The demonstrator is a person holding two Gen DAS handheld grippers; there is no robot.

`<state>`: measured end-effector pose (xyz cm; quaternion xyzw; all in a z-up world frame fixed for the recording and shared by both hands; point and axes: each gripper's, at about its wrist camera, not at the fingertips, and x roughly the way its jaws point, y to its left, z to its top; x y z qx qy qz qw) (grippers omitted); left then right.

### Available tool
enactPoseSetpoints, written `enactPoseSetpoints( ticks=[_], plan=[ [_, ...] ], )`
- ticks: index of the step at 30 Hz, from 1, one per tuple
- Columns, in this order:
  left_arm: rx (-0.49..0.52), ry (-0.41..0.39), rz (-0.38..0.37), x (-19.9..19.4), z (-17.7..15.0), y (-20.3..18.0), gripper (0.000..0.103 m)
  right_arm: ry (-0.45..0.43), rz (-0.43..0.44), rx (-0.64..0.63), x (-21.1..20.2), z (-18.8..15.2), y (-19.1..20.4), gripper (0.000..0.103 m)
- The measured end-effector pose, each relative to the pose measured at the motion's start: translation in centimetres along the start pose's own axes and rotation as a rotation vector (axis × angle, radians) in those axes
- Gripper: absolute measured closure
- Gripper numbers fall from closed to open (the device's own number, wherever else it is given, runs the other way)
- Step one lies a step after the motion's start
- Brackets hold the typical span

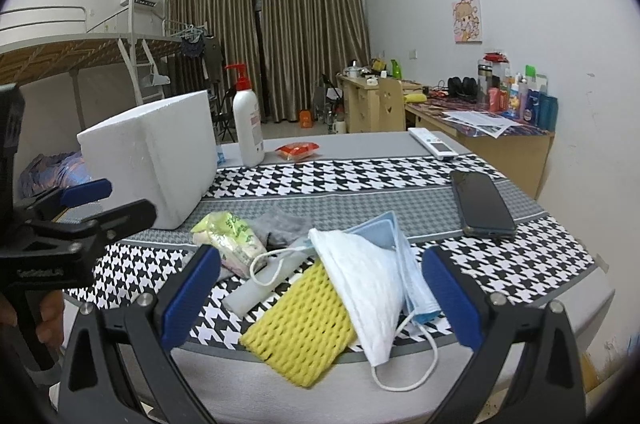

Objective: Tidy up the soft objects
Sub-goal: 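Grasp the white folded cloth with the right gripper while the left gripper grasps the green-yellow bag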

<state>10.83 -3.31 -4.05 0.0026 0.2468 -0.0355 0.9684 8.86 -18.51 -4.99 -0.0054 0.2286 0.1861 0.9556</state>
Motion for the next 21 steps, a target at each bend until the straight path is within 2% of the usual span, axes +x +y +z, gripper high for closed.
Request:
enactPoseSetpoints(
  ticks=[12,21],
  plan=[
    [0.021,0.062,-0.011,3.0,0.1,-0.1,0.001,0.047,0.007,-0.011,2.2,0.0,-0.3,0.002],
    [0.022,0.107,-0.023,5.0,0.0,0.2,0.001,0.112,0.003,-0.010,4.1,-0.3,-1.1,0.021]
  ],
)
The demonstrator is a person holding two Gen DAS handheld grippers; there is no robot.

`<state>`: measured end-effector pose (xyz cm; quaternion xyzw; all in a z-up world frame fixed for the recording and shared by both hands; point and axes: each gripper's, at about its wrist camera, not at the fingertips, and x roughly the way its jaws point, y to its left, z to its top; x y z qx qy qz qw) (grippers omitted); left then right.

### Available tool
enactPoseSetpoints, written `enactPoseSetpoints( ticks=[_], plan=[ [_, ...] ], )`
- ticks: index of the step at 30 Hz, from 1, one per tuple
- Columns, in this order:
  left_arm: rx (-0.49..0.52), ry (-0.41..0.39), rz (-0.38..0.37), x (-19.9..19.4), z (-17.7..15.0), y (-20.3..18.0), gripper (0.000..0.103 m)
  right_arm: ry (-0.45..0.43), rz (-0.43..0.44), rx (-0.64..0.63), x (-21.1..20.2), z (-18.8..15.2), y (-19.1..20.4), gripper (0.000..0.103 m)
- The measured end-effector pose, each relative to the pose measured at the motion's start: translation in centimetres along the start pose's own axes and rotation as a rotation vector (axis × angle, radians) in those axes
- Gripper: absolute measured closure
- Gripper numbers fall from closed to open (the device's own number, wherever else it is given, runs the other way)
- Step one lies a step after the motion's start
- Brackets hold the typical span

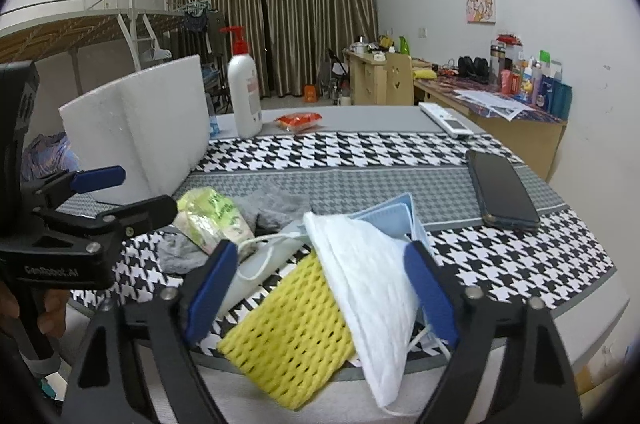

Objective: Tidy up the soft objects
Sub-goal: 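Grasp the white folded cloth with the right gripper while the left gripper grasps the green-yellow bag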

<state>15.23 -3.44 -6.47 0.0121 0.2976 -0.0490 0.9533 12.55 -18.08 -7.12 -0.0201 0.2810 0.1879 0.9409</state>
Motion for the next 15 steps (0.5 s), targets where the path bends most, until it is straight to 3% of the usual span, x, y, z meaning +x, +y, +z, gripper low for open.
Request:
enactPoseSetpoints(
  ticks=[6,11,15],
  plan=[
    [0.006,0.017,-0.016,0.9,0.0,-0.2,0.001,0.038,-0.025,0.004,0.9,-0.3,-0.5,0.030],
    [-0.006,0.047,-0.027,2.1,0.1,-0.2,0.001,0.070,-0.024,0.014,1.6,-0.5,-1.0,0.047],
    [-0.004,0.063,-0.046,2.6,0.1,-0.5,0.001,0.079,-0.025,0.007,1.7,-0.7,-1.1,0.049]
  ],
)
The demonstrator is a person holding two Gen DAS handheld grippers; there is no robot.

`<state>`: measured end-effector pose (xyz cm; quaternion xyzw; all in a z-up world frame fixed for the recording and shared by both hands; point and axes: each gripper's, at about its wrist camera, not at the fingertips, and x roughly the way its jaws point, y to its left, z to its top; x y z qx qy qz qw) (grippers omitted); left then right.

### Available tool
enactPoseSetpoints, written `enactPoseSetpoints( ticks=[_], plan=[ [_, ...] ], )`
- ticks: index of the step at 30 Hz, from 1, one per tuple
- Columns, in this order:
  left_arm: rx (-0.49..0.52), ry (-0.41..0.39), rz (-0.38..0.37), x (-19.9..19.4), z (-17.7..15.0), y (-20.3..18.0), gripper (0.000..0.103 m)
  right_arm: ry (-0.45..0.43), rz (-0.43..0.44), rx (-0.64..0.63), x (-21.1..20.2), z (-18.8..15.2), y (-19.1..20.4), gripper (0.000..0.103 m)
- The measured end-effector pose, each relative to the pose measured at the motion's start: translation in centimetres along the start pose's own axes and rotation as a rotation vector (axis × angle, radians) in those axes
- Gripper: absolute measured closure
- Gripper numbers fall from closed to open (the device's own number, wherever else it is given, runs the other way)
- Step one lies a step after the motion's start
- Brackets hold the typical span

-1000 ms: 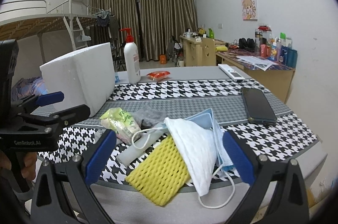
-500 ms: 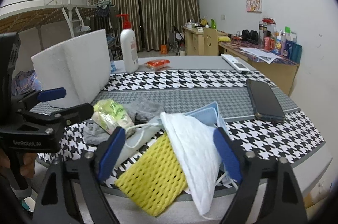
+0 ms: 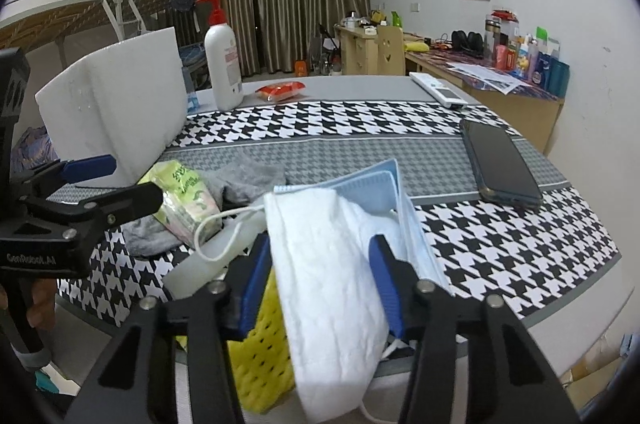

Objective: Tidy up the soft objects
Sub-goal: 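Grasp the white folded cloth with the right gripper while the left gripper grasps the green-yellow bag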

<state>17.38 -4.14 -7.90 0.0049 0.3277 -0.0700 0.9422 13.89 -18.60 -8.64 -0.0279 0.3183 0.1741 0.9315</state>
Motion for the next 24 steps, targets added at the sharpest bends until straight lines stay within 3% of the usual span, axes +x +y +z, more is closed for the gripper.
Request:
enactPoseSetpoints(
  ticks=[13,19,22,24],
  plan=[
    [0.060,0.052,-0.041,1.8,0.1,-1.8,0.001,0.034,-0.019,0.014,0.4,-0.5,-1.1,0.056],
    [0.082,0.076,-0.026,2.6,0.3,-2.3,0.001,0.041,-0.021,0.015,0.4,-0.6,-1.5,0.059],
    [0.083,0.097,-0.017,3.1,0.3,-2.4,0.006,0.043,-0.021,0.013,0.3,-0.5,-1.5,0.059],
    [0.080,0.112,-0.014,3.4,0.4,-2.3,0.016,0.042,-0.020,0.013,0.3,-0.5,-1.6,0.059]
  ],
)
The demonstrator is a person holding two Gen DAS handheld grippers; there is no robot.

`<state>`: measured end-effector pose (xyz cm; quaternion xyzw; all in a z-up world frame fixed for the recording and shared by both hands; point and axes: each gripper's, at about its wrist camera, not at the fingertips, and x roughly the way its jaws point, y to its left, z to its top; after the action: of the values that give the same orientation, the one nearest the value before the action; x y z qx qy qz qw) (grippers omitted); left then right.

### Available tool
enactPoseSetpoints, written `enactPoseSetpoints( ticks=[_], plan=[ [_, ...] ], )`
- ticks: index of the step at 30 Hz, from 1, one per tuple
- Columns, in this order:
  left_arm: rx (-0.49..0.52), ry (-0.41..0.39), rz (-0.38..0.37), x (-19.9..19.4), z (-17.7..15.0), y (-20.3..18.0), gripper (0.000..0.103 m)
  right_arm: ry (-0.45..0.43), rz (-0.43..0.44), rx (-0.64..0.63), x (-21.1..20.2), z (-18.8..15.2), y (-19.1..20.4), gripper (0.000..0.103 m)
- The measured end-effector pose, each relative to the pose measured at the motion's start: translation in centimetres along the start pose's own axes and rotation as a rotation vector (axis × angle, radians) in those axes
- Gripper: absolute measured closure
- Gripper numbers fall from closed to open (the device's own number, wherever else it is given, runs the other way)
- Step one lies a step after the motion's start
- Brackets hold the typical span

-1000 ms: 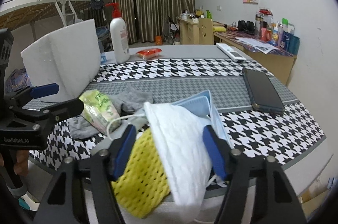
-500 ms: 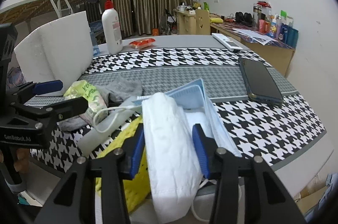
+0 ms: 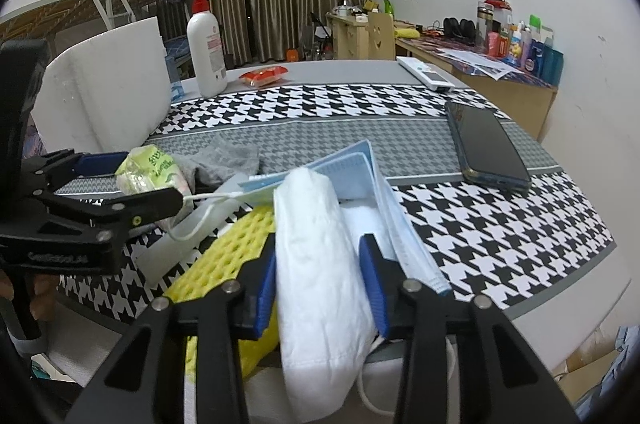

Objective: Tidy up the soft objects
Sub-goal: 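Grasp the white folded cloth with the right gripper while the left gripper grasps the green-yellow bag, then lift the green-yellow bag with the left gripper toward the white foam box while the right gripper holds the cloth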

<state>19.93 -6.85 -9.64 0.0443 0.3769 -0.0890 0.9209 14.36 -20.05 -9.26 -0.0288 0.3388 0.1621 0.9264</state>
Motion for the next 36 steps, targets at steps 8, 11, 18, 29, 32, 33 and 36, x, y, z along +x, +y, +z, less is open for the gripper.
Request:
enactPoseSetpoints(
  ticks=[8,11,18,29,32,33,36],
  plan=[
    [0.017,0.010,0.020,0.0,-0.2,-0.1,0.031,-0.005,0.001,-0.003,-0.1,0.1,0.0,0.059],
    [0.010,0.001,0.006,-0.5,-0.1,0.1,0.036,-0.011,0.002,-0.005,-0.4,0.2,0.1,0.063],
    [0.013,-0.023,-0.005,-1.4,-0.2,0.1,0.051,-0.009,-0.012,0.000,-0.7,0.0,0.0,0.078],
    [-0.003,-0.093,-0.051,-3.7,0.0,0.2,0.056,-0.024,-0.014,0.010,-1.5,0.4,0.0,0.089],
    [-0.009,-0.113,-0.060,-4.5,0.0,0.4,0.056,-0.034,-0.006,0.016,-1.9,0.8,-0.1,0.089],
    [-0.016,-0.123,-0.061,-4.8,0.0,0.5,0.056,-0.037,-0.002,0.017,-2.1,1.0,-0.1,0.089],
    [-0.023,-0.142,-0.057,-5.6,0.0,0.9,0.056,-0.059,0.014,0.010,-2.9,1.4,0.2,0.090]
  ],
)
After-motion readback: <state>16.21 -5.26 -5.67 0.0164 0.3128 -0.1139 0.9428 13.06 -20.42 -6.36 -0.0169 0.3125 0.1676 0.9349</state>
